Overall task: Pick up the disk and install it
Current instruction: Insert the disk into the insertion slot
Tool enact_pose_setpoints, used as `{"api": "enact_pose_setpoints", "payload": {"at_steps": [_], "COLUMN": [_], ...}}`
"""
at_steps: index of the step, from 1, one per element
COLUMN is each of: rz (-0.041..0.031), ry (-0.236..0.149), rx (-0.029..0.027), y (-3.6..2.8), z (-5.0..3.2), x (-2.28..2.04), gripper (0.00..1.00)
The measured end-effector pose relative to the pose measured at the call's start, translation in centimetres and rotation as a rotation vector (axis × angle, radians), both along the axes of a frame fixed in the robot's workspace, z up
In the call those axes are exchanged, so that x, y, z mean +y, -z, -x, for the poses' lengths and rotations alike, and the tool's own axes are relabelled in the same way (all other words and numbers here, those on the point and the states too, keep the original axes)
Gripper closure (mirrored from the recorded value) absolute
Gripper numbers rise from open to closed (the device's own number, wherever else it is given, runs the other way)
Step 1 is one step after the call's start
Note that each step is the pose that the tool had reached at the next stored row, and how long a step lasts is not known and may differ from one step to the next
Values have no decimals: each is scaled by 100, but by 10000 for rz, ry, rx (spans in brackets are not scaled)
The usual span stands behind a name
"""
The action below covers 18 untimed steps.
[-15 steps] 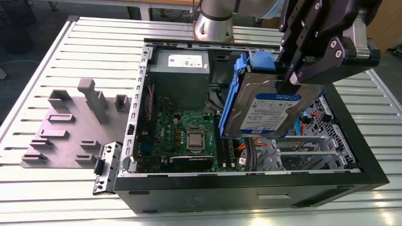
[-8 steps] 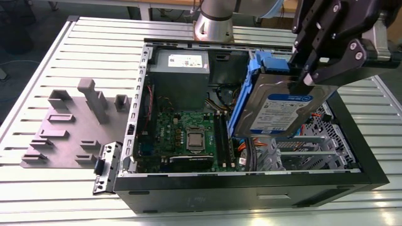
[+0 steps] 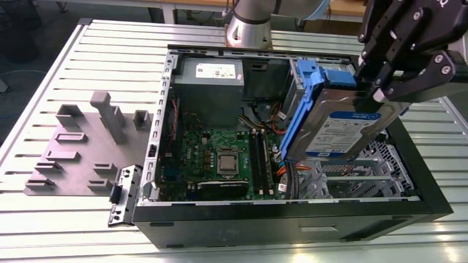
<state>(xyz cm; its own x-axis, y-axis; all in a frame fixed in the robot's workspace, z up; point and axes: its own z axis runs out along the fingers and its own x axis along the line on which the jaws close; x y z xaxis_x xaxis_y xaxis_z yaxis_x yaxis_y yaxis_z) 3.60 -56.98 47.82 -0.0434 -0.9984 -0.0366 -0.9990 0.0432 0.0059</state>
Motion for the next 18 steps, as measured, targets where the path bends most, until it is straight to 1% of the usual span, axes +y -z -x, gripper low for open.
{"api": "enact_pose_setpoints", "payload": {"at_steps": [8,18], "rz": [3,2], "ry": [0,0], "rx": [11,17], "y": [36,58], "z": [-206,-387], "x": [0,3], "gripper": [65,65]}}
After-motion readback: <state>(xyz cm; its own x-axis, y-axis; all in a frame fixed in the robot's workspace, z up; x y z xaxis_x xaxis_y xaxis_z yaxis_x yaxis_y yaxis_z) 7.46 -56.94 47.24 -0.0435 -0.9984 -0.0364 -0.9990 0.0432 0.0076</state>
